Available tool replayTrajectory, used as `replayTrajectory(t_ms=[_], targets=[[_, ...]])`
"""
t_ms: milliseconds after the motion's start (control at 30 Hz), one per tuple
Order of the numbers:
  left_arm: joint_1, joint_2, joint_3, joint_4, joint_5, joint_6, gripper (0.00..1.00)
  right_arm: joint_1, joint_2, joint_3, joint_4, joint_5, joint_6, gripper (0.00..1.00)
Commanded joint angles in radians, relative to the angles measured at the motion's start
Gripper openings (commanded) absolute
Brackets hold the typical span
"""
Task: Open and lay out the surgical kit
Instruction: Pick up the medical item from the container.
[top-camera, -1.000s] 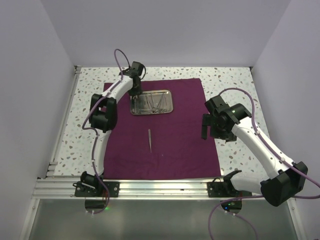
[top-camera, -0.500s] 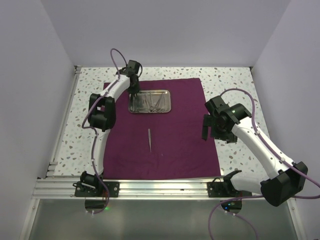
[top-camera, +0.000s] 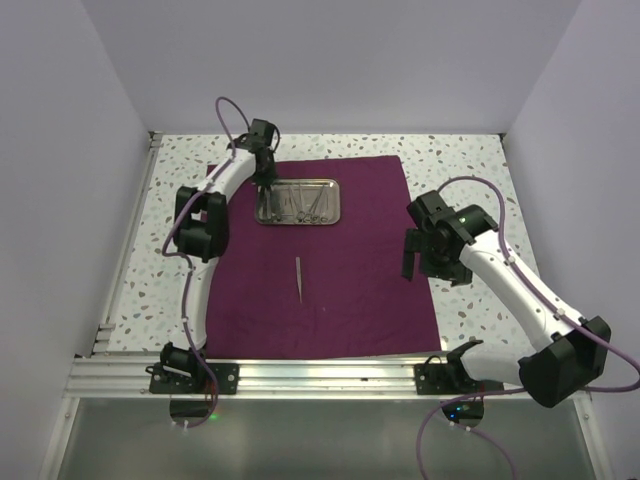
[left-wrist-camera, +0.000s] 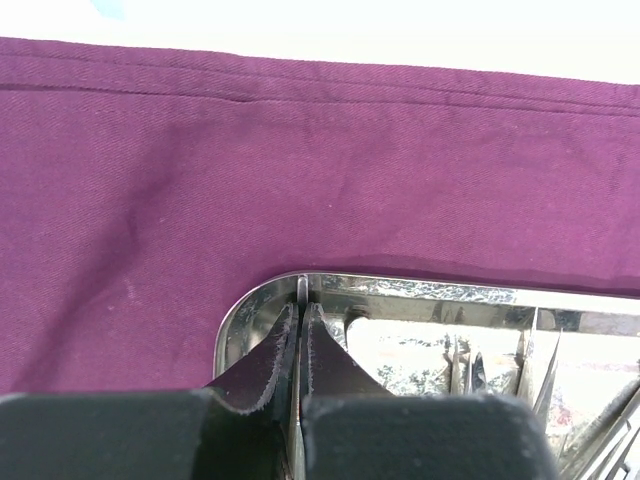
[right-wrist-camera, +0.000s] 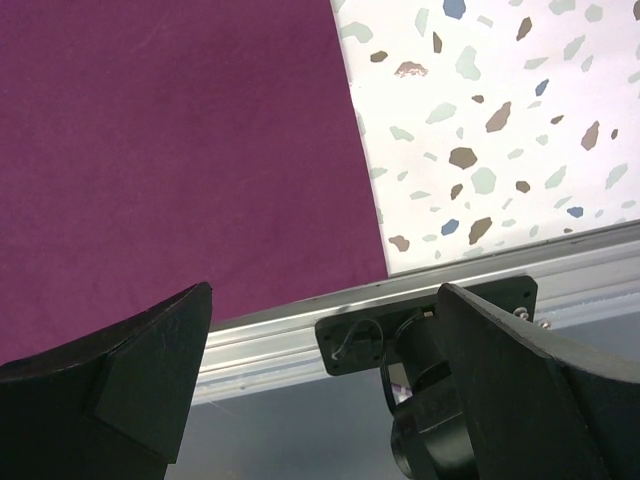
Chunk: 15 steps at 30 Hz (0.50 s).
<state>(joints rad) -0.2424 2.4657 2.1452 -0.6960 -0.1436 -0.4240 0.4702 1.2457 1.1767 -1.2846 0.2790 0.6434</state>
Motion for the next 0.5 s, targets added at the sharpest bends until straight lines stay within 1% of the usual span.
replayTrajectory(t_ms=[0, 200, 300, 400, 467], targets=[[0.026, -0.051, -0.027, 0.013, 0.018, 0.022, 0.0, -0.002, 0.006, 0.011, 0.031, 0.009, 0.001, 0.98], [0.026, -0.166, -0.028, 0.013, 0.038, 0.044, 0.0, -0.002, 0.029, 0.006, 0.073, -0.017, -0.019, 0.98], [0.026, -0.24, -0.071, 0.012, 0.056, 0.053, 0.0, -0.004, 0.047, 0.011, 0.099, -0.03, -0.036, 0.98], [0.026, -0.326, -0.154, 0.01, 0.067, 0.057, 0.0, -0.002, 0.083, 0.027, 0.123, -0.038, -0.065, 0.98], [0.025, -0.396, -0.241, 0.01, 0.09, 0.06, 0.0, -0.002, 0.104, 0.046, 0.134, -0.049, -0.088, 0.98]])
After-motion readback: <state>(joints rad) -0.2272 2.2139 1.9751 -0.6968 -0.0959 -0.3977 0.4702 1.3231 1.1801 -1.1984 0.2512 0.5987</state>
